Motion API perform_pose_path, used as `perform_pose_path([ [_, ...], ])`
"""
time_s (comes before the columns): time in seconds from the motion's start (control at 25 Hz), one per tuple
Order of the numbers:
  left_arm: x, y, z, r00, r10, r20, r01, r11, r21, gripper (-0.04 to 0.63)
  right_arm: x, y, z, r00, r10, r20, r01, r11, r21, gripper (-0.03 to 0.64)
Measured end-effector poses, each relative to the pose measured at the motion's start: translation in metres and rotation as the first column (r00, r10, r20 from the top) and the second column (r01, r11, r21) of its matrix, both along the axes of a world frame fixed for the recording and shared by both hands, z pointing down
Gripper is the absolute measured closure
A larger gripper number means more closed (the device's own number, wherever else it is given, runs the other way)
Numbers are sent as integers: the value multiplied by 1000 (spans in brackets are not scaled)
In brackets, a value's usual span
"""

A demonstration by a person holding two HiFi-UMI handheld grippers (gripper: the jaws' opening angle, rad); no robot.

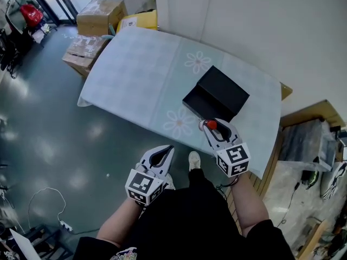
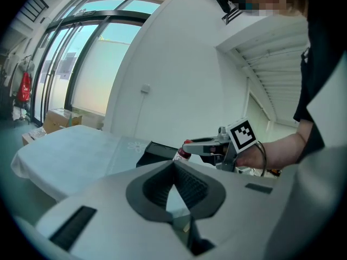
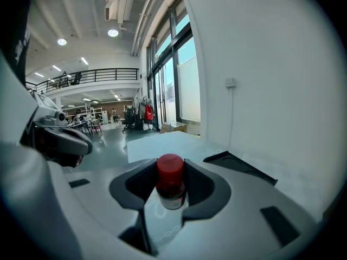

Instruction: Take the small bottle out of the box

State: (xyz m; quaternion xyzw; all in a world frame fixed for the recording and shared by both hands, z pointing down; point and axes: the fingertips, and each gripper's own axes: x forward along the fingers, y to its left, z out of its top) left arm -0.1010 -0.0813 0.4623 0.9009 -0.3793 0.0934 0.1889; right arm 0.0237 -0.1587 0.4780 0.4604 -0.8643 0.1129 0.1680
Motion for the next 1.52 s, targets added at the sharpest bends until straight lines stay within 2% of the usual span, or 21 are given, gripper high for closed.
perform_pose_path([
  [0.44, -7, 46, -6, 988, 155, 2, -155, 987, 37, 568, -11, 79, -13, 993, 114, 8, -114, 993, 22, 453],
  [0.8, 7, 79, -10, 971, 239, 0, -239, 970, 37, 568, -13, 133, -18, 989, 146, 9, -146, 989, 15, 453],
  [1.12, 29, 96, -11, 965, 262, 15, -262, 964, 44, 568, -1, 158, -22, 989, 145, 25, -146, 989, 23, 453],
  [1.52, 67, 121, -20, 978, 208, 26, -209, 976, 55, 568, 25, 181, -29, 997, 68, 41, -69, 997, 31, 453],
])
